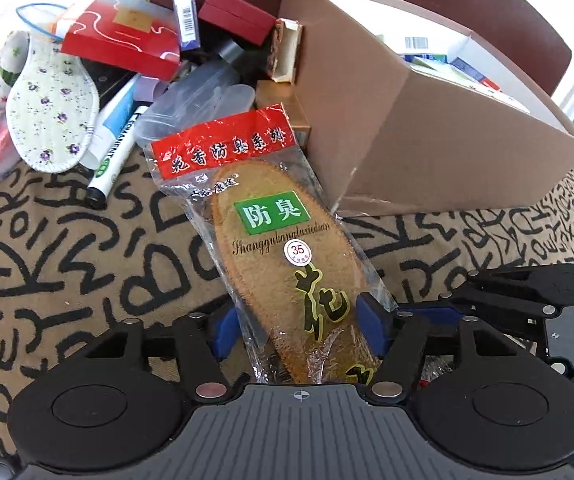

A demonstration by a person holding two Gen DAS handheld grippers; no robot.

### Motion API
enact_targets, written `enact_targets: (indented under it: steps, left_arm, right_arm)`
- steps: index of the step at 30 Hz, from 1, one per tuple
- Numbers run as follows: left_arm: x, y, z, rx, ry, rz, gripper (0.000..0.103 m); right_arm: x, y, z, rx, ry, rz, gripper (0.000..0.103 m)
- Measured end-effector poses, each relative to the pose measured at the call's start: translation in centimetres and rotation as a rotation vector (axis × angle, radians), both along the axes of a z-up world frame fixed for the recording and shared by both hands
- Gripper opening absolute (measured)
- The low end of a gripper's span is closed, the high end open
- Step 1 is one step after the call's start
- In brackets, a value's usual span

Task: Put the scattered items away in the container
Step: 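Lower both grippers onto the packaged brown insole and close on it, then lift the packaged insole with both grippers and carry it over the box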

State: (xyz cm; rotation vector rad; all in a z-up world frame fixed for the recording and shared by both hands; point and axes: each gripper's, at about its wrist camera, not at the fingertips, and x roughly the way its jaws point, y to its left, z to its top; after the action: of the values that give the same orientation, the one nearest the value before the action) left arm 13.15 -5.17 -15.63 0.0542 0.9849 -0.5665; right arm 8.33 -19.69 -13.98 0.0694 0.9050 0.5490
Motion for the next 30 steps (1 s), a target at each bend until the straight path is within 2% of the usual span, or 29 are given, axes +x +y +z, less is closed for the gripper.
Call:
enact_targets:
  steps: [4, 5, 8, 9, 12, 16, 23, 30]
  left_arm:
    - [-0.1, 0.1, 0.1, -0.008, -0.001, 0.011, 0.059]
    - [-0.2, 0.2, 0.0, -0.017, 0.002, 0.013, 0.069]
    - [-1.0, 0.1, 0.0, -0.024, 0.010, 0.013, 0.070]
    - [-1.3, 0.0, 0.1, -0.019, 0.008, 0.012, 0.063]
    - [-2.4, 0.1, 0.4, -0.023, 0.018, 0.035, 0.054]
    - [-4.2, 0.2, 1.3, -0.030, 0.014, 0.064, 0.046]
    - [-8.4, -0.7, 5.2, -0.034, -0.084, 0.074, 0.041]
    - [-10.5, -3.8, 12.1, -0.073, -0.250, 0.040, 0.040]
  right_arm:
    - [-0.1, 0.0, 0.2, -0.017, -0.010, -0.004, 0.054]
    - [-0.2, -0.1, 0.3, -0.019, -0.009, -0.008, 0.051]
    - [-0.7, -0.4, 0.6, -0.023, 0.004, -0.002, 0.044]
    - [-1.0, -0.6, 0.7, -0.022, 0.008, 0.002, 0.043]
    - [-1.9, -1.2, 0.9, -0.010, 0.017, -0.008, 0.036]
    - [-3.6, -1.8, 1.6, -0.006, 0.006, -0.014, 0.031]
    - [-7.5, -3.3, 4.6, 0.011, -0.083, -0.024, 0.029]
    - [-10.3, -6.0, 9.8, 0.013, -0.246, -0.056, 0.028]
